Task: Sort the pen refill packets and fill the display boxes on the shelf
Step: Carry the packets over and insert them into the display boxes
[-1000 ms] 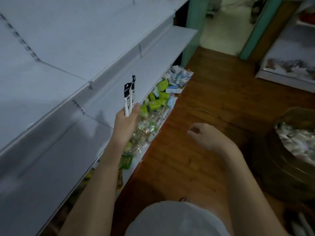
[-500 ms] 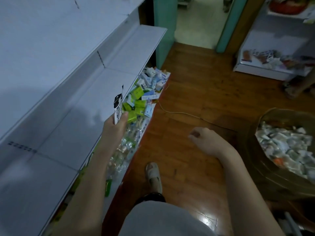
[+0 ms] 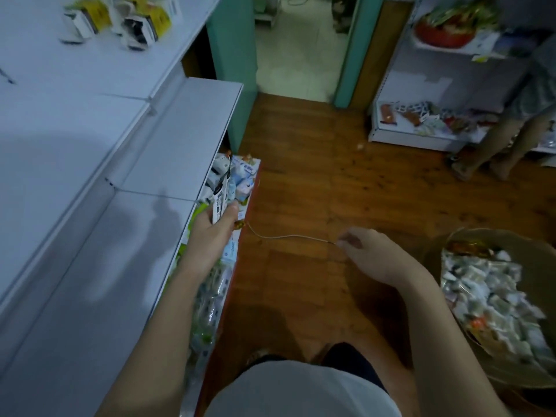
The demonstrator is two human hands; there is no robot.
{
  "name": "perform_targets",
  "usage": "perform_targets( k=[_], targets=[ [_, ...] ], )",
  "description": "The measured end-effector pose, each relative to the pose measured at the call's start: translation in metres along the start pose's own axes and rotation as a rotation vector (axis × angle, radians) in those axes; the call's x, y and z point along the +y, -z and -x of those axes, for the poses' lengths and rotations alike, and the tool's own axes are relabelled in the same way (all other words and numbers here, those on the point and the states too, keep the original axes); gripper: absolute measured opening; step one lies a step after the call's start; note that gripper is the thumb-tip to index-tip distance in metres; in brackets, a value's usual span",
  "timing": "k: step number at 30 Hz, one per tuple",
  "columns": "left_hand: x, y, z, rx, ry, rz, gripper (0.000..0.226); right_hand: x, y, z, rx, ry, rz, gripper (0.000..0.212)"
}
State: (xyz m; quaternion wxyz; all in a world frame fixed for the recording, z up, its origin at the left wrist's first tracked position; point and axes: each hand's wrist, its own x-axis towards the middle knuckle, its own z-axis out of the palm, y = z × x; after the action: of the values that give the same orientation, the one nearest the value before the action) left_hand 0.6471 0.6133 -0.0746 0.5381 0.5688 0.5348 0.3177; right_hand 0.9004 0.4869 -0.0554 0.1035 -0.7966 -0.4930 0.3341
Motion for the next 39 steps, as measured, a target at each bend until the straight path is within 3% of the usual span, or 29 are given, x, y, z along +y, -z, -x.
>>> perform_targets(
  k=[5,16,22,32,36,39],
  targets=[
    [0.015,-0.023,-0.075,0.062,0.015,0.022,0.047,-0.001,0.038,-0.09,-0.085,0.019,-0.009,0.026],
    [0.088,-0.095,-0.223,0.241,-0.043,0.022,0.04,0.001,0.162,-0.288,-0.079,0.252,-0.009,0.026],
    [0.114,-0.099,-0.283,0.314,-0.069,0.125,0.041,-0.018,0.195,-0.366,-0.192,0.311,0.037,0.028],
    [0.152,-0.08,-0.42,0.509,-0.145,0.459,0.047,-0.121,0.246,-0.502,-0.255,0.521,0.164,0.025],
    [0.195,-0.063,-0.468,0.393,-0.366,0.546,0.04,-0.189,0.26,-0.541,-0.299,0.714,-0.103,0.019],
    [0.229,-0.049,-0.485,0.4,-0.527,0.566,0.039,-0.246,0.251,-0.549,-0.43,0.829,-0.314,0.025]
  ],
)
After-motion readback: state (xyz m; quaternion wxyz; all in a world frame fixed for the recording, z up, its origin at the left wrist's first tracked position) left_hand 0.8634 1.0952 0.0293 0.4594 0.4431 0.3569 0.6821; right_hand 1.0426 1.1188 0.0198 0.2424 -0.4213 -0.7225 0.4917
